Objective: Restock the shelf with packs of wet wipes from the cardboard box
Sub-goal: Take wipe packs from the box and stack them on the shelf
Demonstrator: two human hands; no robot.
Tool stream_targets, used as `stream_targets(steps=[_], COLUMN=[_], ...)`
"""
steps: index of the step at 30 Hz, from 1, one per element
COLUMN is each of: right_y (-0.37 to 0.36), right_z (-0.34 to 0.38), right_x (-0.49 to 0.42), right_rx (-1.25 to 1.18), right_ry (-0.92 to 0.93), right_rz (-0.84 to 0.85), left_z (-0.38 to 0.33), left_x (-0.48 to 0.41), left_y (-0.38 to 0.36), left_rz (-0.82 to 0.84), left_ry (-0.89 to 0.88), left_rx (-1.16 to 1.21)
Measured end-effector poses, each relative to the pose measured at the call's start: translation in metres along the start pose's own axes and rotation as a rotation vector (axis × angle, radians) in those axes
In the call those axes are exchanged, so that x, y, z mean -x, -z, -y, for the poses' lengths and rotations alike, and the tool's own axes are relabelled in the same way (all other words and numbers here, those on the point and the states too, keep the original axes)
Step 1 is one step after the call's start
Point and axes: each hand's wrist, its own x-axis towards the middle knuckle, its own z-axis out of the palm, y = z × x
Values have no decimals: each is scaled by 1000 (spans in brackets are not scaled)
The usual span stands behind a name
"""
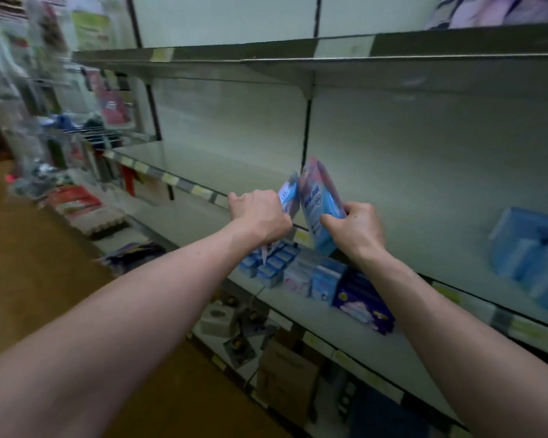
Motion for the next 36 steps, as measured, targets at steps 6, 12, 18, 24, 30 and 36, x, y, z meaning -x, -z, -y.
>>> stream_targets(steps=[6,12,18,24,30,36], right_y=[26,43,64,95,115,117], right_z=[-29,-50,-83,-119,-154,-183], right_x=[-31,-57,-74,-108,-147,-188], right_rx=[52,104,100,131,90,35], right_ry=[-125,-212,-249,-320,-351,-452], right_rz=[-114,-211,-246,-184,-128,-13], left_z=[-54,-97,-131,-168,-207,-218], left_x=[-41,-79,-100,-129,-156,-194], left_y=[-10,-21,-39,-57,-66,-82], left_rz=[31,67,66,119,169,318], left_ry=[-159,-307,-458,-503,-505,-389], left_rx=[84,93,145,109,82,318])
